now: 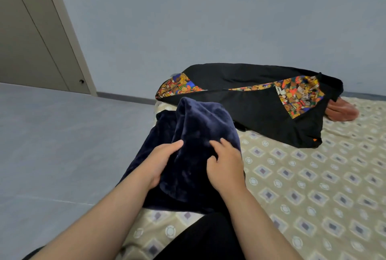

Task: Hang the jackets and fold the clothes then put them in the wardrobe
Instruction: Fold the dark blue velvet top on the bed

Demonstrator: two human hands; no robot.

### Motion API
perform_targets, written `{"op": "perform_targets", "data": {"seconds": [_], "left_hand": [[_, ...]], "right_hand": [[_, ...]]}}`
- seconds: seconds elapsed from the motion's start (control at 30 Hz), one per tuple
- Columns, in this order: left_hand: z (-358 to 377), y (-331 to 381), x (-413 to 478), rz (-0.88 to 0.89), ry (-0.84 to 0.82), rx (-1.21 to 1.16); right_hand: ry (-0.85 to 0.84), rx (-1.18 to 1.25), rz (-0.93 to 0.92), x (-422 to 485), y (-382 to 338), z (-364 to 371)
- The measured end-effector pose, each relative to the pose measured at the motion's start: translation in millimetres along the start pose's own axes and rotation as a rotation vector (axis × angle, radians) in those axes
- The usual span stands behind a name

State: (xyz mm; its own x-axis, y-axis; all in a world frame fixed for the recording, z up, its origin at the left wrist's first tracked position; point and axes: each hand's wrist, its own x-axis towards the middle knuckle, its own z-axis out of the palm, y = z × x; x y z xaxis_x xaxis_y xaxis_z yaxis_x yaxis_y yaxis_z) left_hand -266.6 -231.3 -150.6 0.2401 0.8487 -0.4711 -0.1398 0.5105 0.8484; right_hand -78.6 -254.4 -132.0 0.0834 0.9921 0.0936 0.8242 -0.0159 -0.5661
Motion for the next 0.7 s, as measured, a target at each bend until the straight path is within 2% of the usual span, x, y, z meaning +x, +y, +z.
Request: {"op": "perform_targets", "data": {"seconds": [0.07,0.13,0.23,0.3,0.37,0.43,0.5,0.57,0.6,0.7], "left_hand": [[7.1,7.1,1.9,0.049,-0.015,-0.007],[15.1,14.9,3.5,0.095,-0.005,0.048],[28.2,28.9,6.6,0.211,0.155,0.212],[33.6,49.9,6.6,0.318,0.134,0.199],[27.7,73.2,4.9,0.391,0.067,0.188],[5.3,84.1,2.7,0.403,0.045,0.124],[-27.6,75.2,1.2,0.383,0.174,0.104],[-60.8,51.0,0.7,0.331,0.420,0.256],[-74.0,37.0,2.1,0.279,0.496,0.345],[-87.2,7.5,5.9,0.104,0.532,0.698]], "right_hand": [[-0.146,-0.123,0.015,2.1,-2.3,7.6],[-0.128,-0.110,-0.034,4.4,-5.8,11.9],[0.075,0.102,0.059,5.3,-10.4,7.1],[0.294,0.184,0.037,5.0,-15.8,1.3],[0.362,0.150,-0.052,4.4,-19.8,0.4],[0.311,0.095,-0.106,3.0,-23.2,3.4],[0.262,0.020,-0.142,2.2,-28.0,8.7],[0.179,-0.102,-0.184,6.4,-32.7,17.6],[0.081,-0.171,-0.180,9.8,-34.5,22.6],[-0.182,-0.285,-0.095,19.4,-30.8,36.0]]}}
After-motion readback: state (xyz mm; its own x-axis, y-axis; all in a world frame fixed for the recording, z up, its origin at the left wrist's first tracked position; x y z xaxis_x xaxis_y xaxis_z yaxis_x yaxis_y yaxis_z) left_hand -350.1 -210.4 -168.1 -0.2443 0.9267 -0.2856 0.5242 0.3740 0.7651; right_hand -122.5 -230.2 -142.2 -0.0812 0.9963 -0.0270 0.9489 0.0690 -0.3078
